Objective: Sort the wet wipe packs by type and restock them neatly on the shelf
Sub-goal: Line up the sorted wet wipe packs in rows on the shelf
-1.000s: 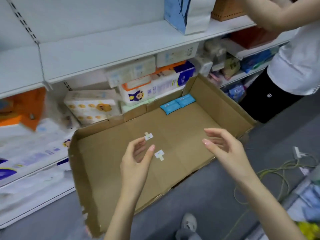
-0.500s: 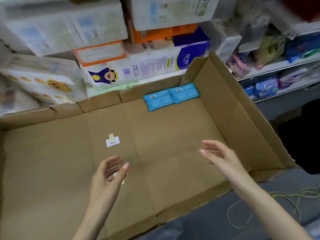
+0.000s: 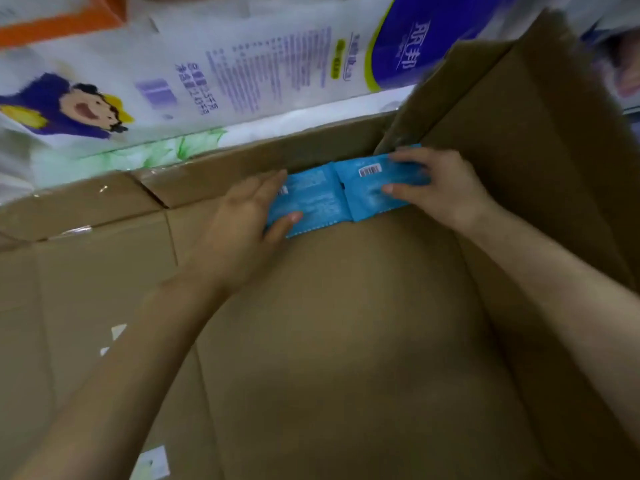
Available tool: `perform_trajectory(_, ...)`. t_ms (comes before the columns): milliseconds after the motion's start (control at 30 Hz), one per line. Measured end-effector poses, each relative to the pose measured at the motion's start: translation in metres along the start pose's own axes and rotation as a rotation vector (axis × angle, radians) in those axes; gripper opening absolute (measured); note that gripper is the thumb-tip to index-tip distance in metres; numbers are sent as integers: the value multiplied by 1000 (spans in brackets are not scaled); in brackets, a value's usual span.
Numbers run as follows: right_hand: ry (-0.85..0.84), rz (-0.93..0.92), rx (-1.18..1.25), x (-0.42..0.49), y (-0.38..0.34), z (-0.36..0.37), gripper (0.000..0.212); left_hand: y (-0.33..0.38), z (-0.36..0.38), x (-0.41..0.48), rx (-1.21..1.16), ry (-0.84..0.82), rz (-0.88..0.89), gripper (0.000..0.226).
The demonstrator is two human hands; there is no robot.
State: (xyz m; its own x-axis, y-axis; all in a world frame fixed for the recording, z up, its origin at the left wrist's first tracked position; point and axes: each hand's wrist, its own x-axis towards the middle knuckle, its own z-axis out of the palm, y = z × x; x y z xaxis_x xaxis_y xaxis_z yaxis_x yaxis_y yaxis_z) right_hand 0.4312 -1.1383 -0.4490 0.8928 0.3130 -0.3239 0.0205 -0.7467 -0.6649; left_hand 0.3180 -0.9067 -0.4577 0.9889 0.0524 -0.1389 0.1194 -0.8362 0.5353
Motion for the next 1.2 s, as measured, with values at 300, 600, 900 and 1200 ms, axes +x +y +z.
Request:
perform_trajectory(300,-99,-52,-413,7,-5,-2,70,11,9,10,225,-64,-206,75)
perform_trajectory(600,-4,375,-3,-78,2,19,49,43,14,-36,-150,-124,-443,56)
perform_trajectory(900,-121,466,1060,-279,-62,18,31,118,-25,-227,-1187,50,-699,22)
perform_trajectory(1200,-384,271,1193,-423,-143,-20,59,175,-111,-373,-1718,29,-718,38)
